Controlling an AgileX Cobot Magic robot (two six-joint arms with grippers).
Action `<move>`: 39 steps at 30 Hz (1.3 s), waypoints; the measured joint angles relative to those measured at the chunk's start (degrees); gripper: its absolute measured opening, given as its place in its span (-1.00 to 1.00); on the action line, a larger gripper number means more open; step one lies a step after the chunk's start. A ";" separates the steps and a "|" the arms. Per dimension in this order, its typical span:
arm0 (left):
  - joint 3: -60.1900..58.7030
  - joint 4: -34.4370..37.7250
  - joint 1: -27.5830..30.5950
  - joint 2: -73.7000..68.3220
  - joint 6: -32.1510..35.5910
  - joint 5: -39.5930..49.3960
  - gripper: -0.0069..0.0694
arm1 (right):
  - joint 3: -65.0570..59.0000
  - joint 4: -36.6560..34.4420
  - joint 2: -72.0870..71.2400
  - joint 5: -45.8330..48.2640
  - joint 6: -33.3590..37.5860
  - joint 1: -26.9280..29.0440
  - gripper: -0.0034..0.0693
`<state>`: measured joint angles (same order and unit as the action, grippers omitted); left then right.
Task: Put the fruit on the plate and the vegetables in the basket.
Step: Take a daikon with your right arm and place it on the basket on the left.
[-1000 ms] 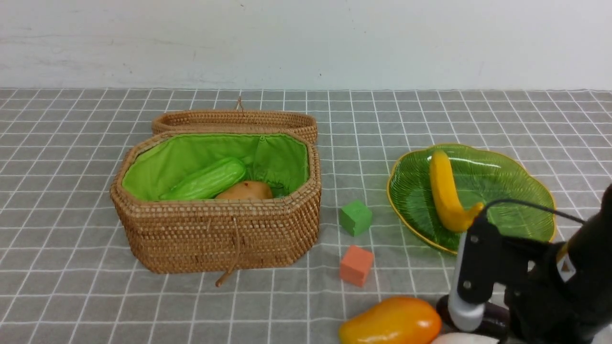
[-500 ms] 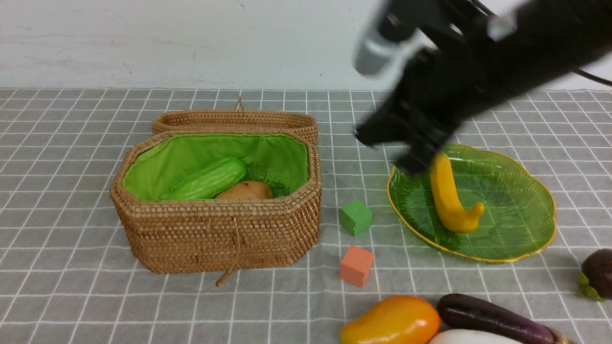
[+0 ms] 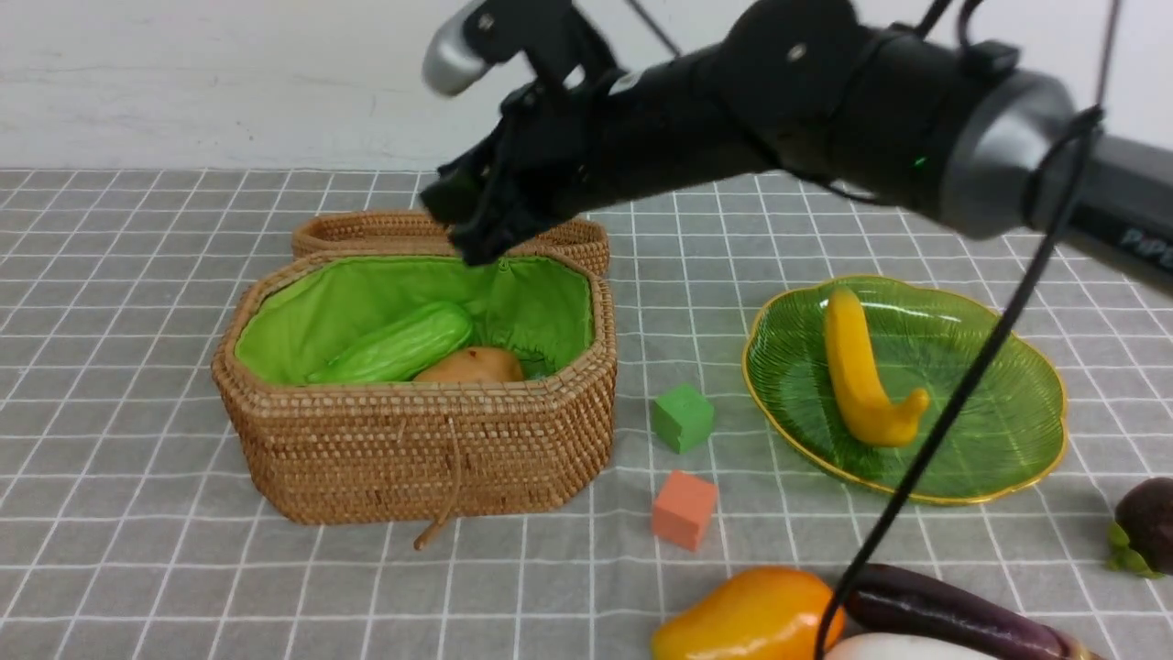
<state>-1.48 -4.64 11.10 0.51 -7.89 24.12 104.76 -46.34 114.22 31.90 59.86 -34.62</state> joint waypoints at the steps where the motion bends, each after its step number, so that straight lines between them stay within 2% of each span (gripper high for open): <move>1: 0.00 0.00 0.00 0.00 0.00 0.00 -0.61 | 0.00 0.14 0.05 0.11 0.00 -0.07 -0.04; 2: 0.00 0.00 0.00 0.00 0.00 0.00 -0.61 | 0.00 0.52 0.09 0.61 0.00 -0.18 0.07; 3: 0.00 0.00 0.00 0.00 0.00 0.00 -0.61 | 0.00 1.34 -0.19 2.79 -0.16 -0.16 0.29; 4: 0.00 0.00 0.00 0.00 0.00 0.00 -0.61 | 0.00 1.73 -0.29 3.21 -0.28 -0.08 0.34; 6: 0.00 0.00 0.00 0.00 0.00 0.00 -0.61 | 0.00 5.56 -2.82 11.76 -0.97 1.14 0.62; 7: 0.00 0.00 0.00 0.00 0.00 0.00 -0.61 | 0.00 5.56 -3.10 12.65 -1.06 1.30 0.64; 8: 0.00 0.00 0.00 0.00 0.00 0.00 -0.61 | 0.00 8.55 -5.65 18.54 -1.82 2.74 0.76; 9: 0.00 0.00 0.00 0.00 0.00 0.00 -0.61 | 0.00 9.27 -6.88 21.69 -2.17 3.52 0.79; 10: 0.00 0.00 0.00 0.00 0.00 0.00 -0.61 | -0.16 11.67 -9.90 30.08 -4.23 5.51 0.87; 11: 0.00 0.00 0.02 0.00 0.00 0.00 -0.61 | -1.02 13.02 -12.36 33.84 -5.37 7.03 0.90; 14: 0.00 0.00 0.02 0.00 0.00 0.00 -0.60 | -8.69 15.31 -20.32 37.68 -9.00 11.01 0.90; 15: 0.00 0.00 0.02 0.00 0.00 0.00 -0.60 | -9.38 15.40 -21.26 37.78 -9.13 11.17 0.90; 17: 0.00 0.00 0.02 0.00 0.00 0.00 -0.60 | -18.66 16.75 -25.99 38.52 -9.86 12.12 0.83; 18: 0.00 0.00 0.02 0.00 0.00 0.00 -0.60 | -18.66 16.75 -26.32 38.52 -9.93 12.13 0.82; 19: 0.00 0.00 0.02 0.00 0.00 0.00 -0.59 | -24.62 18.71 -28.77 38.73 -10.74 12.20 0.75; 22: 0.00 0.00 0.02 0.00 0.00 0.00 -0.59 | -32.20 24.04 -32.70 38.81 -12.55 12.20 0.66; 27: 0.00 0.00 0.02 0.00 0.00 0.00 -0.58 | -44.81 34.08 -40.77 36.26 -17.61 12.26 0.60; 31: 0.00 0.00 0.02 0.00 0.00 0.00 -0.57 | -52.41 34.28 -44.42 31.32 -19.86 12.26 0.59; 34: 0.00 0.00 0.02 0.00 0.00 0.00 -0.57 | -57.78 31.90 -46.08 26.42 -20.88 12.26 0.61; 39: 0.00 0.00 0.02 0.00 0.00 0.00 -0.56 | -59.01 32.54 -46.14 22.81 -23.36 12.26 0.78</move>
<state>-1.48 -4.64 11.12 0.51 -7.89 24.12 45.75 -13.81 68.08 54.71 36.51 -22.36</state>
